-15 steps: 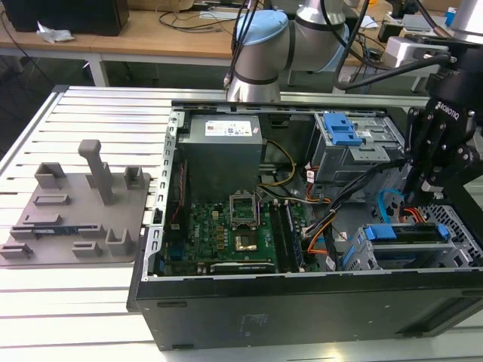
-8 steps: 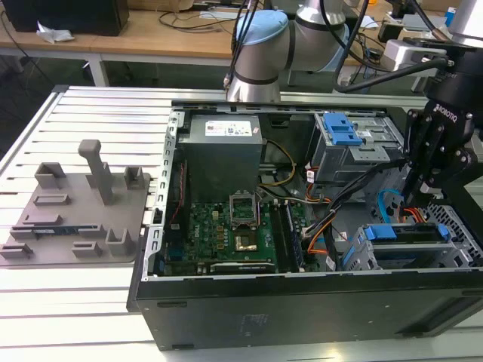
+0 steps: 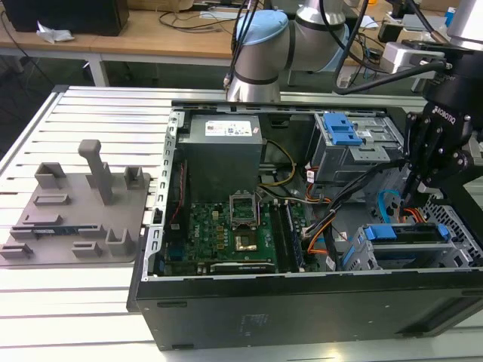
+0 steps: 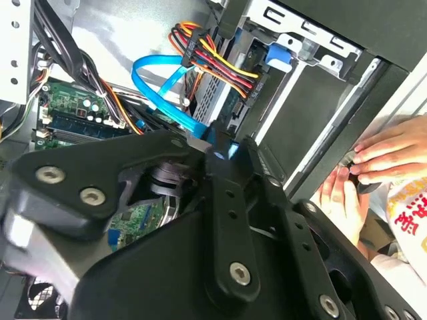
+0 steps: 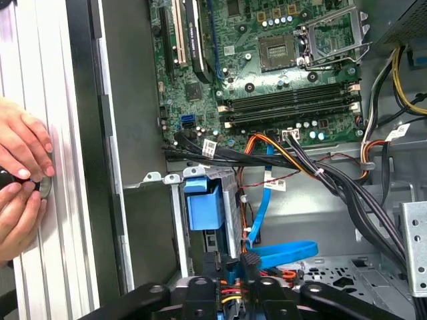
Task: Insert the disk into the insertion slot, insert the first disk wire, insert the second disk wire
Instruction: 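Insert the second disk wire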
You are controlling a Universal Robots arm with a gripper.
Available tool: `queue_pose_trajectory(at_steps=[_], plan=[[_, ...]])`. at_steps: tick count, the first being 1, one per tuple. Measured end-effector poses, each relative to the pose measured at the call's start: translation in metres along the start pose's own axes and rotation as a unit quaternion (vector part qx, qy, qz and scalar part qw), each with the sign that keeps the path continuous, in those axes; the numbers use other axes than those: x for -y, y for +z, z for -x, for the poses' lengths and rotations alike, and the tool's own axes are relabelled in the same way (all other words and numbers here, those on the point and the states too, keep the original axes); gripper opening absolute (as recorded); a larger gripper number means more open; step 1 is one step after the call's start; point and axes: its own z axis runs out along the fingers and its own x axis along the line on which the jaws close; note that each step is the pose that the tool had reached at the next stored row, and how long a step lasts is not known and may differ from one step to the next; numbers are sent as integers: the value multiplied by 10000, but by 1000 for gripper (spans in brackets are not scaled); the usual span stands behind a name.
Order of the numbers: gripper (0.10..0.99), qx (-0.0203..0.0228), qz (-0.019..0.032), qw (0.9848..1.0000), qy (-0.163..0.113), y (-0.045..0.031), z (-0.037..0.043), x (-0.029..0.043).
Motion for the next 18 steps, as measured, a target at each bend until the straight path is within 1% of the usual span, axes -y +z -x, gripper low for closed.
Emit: queue_pose_trajectory(at_steps=[1,2,3,5,6,7,8,11,12,13,14,15,16,17,18], plan=[[278,0,0,10000,0,4,1,0],[208,-1,0,10000,0,7,1,0],[161,0,0,10000,0,11,2,0],[161,0,0,10000,0,18,4,0],[161,10,-4,10000,1,21,3,-7],[161,34,-19,10000,2,23,0,-16],[161,61,-52,10000,8,25,-3,-26],[161,133,-176,9998,32,27,-14,-44],[161,159,-203,9997,38,28,-20,-49],[161,209,-227,9995,44,30,-30,-57],[161,347,-239,9991,49,40,-62,-65],[161,416,-236,9988,41,44,-80,-64],[161,460,-234,9987,33,47,-91,-63],[161,523,-232,9984,16,50,-102,-63],[161,564,-231,9981,2,52,-109,-62]])
